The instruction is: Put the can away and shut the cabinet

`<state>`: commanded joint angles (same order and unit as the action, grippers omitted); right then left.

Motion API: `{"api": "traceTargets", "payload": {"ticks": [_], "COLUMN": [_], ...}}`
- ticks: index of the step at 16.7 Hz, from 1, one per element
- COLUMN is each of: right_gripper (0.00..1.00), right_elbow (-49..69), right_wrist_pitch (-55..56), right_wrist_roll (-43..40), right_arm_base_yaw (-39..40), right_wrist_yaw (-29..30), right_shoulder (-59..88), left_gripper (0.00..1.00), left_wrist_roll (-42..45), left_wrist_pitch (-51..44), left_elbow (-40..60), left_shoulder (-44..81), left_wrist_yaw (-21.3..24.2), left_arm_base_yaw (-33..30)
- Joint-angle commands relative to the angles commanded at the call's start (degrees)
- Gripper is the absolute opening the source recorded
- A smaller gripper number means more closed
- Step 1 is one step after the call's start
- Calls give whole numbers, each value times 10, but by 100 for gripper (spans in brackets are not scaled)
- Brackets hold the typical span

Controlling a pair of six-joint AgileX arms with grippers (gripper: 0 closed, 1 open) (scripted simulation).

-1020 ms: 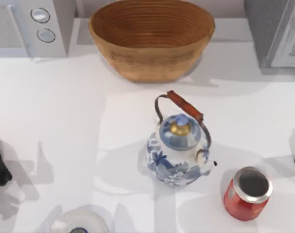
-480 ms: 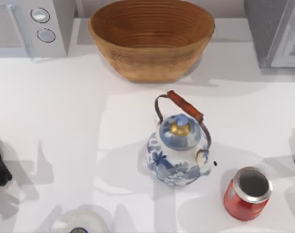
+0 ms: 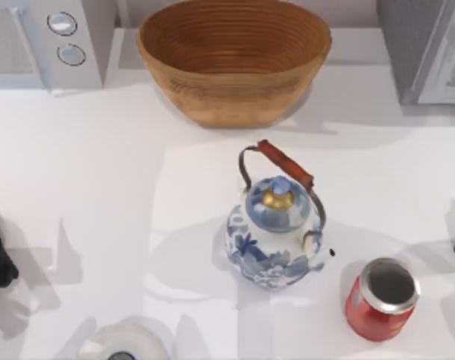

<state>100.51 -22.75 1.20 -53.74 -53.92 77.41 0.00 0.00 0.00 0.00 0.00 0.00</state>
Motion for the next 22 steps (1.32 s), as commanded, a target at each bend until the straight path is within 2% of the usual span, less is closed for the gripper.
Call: {"api": "traceTargets", "payload": {"ticks": [4, 12, 15, 18, 22], "right_gripper": [100, 100, 100, 100, 100], "right_elbow": [10, 1, -9, -17, -20], "right_wrist_pitch": [-8, -26, -27, -26, -26], "right_wrist_roll": [-2, -5, -4, -1, 0], "right_arm_base_yaw": [148, 559, 686, 766, 790], "right_wrist_yaw": [134, 563, 694, 773, 798], "right_shoulder": [4, -5, -18, -30, -34], "left_gripper": [100, 100, 100, 100, 100], "left_wrist_roll": [0, 0, 0, 0, 0], "left_wrist_pitch": [0, 0, 0, 0, 0], "left_elbow": [0, 0, 0, 0, 0], "left_shoulder": [0, 0, 0, 0, 0], "left_wrist_yaw": [0, 0, 0, 0, 0], "left_arm_base_yaw": [0, 0, 0, 0, 0]}}
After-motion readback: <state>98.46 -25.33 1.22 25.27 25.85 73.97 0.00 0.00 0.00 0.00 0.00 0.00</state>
